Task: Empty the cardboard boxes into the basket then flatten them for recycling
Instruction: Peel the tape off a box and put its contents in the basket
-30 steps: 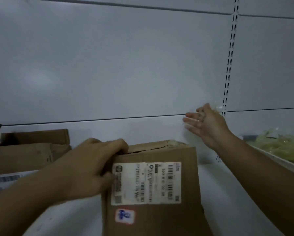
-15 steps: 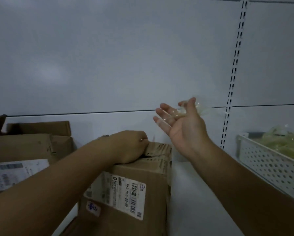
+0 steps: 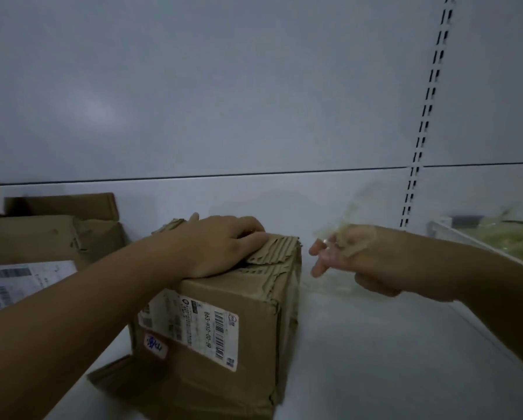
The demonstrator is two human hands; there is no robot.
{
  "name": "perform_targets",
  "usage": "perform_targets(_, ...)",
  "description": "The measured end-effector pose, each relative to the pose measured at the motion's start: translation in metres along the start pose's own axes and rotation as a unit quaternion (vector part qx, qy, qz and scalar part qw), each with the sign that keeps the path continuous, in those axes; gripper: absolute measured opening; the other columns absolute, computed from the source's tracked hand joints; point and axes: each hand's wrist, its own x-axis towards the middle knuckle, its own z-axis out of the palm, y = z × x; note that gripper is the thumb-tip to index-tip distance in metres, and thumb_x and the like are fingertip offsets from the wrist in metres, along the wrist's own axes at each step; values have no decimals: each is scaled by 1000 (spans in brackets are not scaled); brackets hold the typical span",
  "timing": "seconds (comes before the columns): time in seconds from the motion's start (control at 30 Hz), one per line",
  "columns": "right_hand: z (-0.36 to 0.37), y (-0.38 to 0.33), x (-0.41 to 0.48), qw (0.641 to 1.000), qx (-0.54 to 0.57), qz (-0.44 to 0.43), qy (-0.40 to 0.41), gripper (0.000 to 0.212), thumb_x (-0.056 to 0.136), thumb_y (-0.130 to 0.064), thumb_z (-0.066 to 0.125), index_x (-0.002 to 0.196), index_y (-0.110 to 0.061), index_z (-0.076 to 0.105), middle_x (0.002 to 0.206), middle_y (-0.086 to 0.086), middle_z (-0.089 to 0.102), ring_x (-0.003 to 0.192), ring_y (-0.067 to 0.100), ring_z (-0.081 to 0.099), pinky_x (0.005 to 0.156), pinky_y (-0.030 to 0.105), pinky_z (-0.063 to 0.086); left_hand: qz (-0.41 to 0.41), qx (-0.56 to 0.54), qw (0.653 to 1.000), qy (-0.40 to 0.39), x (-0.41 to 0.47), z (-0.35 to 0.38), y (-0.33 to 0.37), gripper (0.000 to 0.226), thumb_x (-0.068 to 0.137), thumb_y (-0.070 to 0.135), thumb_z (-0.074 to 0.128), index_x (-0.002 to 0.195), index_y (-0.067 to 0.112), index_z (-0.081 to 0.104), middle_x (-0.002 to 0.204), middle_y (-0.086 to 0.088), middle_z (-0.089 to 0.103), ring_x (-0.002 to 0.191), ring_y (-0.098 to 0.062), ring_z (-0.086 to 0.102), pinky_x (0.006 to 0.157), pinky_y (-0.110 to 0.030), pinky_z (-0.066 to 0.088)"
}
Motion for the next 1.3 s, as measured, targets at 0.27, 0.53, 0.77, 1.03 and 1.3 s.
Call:
perform_targets(0.27, 23, 24, 7, 986, -145, -82, 10, 21, 84, -48, 58, 78, -30, 68, 79, -12, 66, 75, 4, 62, 67, 23, 51, 68, -112, 991, 14, -8, -2, 7, 40, 81, 69, 39, 113, 50, 54, 110, 23, 63, 104, 5, 56, 103, -33, 41)
perform_targets(0.53, 39, 41, 17, 995, 23, -95, 11, 28, 93, -27, 53, 66, -30, 56, 47, -16, 51, 39, -2, 41, 41, 8, 31, 28, -75, 996, -26, 0, 4, 42, 44, 75, 56, 49, 118, 47, 50, 114, 20, 56, 108, -5, 51, 107, -38, 32)
perform_targets(0.77, 36, 76, 6, 994, 79, 4, -77, 31, 90, -31, 59, 61, -22, 59, 47, -12, 45, 42, 8, 36, 44, 21, 30, 27, -103, 994, -23, 4, 6, 35, 36, 82, 43, 51, 117, 49, 51, 119, 17, 55, 108, -7, 52, 96, -30, 40)
perform_targets(1.03, 25, 86, -10, 997, 62, -12, -41, 17, 90, -31, 58, 80, -19, 66, 57, -7, 47, 44, 4, 43, 45, 16, 35, 33, -120, 992, -13, 2, 7, 35, 42, 71, 52, 49, 113, 50, 54, 111, 21, 59, 100, 0, 57, 91, -27, 44)
perform_targets(1.3, -32, 70, -42, 975, 156, -86, 135, 25, 72, -38, 59, 71, -14, 65, 51, -5, 43, 37, 6, 34, 36, 17, 26, 35, -69, 997, 17, -1, 8, 39, 38, 76, 67, 41, 104, 48, 57, 103, 16, 65, 97, -4, 59, 96, -37, 45)
